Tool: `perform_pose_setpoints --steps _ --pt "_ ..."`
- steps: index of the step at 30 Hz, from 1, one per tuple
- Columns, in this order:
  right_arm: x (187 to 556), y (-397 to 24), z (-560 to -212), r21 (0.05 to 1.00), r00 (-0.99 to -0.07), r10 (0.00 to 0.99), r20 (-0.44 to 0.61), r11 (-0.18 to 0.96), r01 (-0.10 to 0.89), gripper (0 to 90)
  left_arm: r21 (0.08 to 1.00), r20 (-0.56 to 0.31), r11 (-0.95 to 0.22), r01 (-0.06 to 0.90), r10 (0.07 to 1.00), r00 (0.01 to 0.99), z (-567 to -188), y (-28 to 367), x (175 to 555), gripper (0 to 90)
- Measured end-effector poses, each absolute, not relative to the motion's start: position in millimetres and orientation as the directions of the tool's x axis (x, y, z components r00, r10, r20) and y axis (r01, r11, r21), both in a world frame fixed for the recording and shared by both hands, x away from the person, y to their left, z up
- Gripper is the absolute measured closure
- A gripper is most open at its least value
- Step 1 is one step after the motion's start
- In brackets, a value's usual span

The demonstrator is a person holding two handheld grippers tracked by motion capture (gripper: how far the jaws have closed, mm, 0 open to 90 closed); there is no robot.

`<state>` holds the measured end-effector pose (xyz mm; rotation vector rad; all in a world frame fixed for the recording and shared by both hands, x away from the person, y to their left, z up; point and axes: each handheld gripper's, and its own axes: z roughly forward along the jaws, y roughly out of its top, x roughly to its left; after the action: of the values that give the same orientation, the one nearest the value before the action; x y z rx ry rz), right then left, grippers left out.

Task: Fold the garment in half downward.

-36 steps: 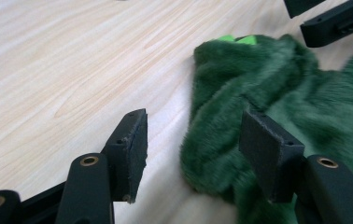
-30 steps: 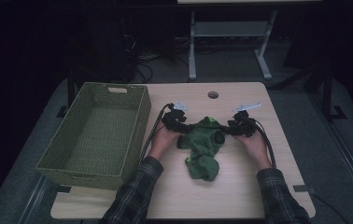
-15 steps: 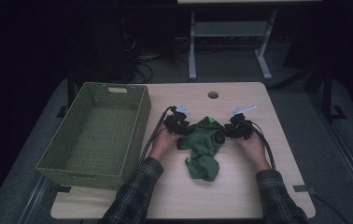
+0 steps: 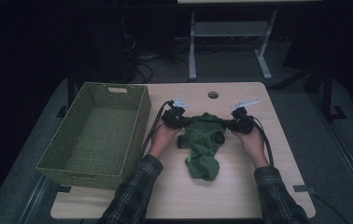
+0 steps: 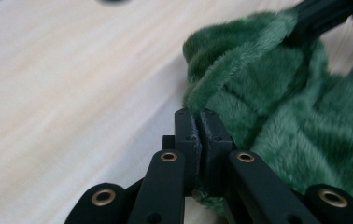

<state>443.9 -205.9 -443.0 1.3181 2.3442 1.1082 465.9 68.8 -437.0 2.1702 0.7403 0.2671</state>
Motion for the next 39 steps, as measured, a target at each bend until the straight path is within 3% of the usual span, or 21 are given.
perform_pose_setpoints --steps 11,39 --pt "440.9 -207.3 -408.7 0.759 -0.588 0.794 0.152 0.288 0.584 87.2 0.824 -0.033 -0.445 0.352 0.583 0.812 -402.8 72.4 454.1 85.6" --pt "367.4 -205.9 -402.4 0.816 -0.723 0.674 0.152 0.327 0.477 87.2 0.845 -0.017 -0.447 0.294 0.526 0.850 -401.0 87.4 380.1 84.2"
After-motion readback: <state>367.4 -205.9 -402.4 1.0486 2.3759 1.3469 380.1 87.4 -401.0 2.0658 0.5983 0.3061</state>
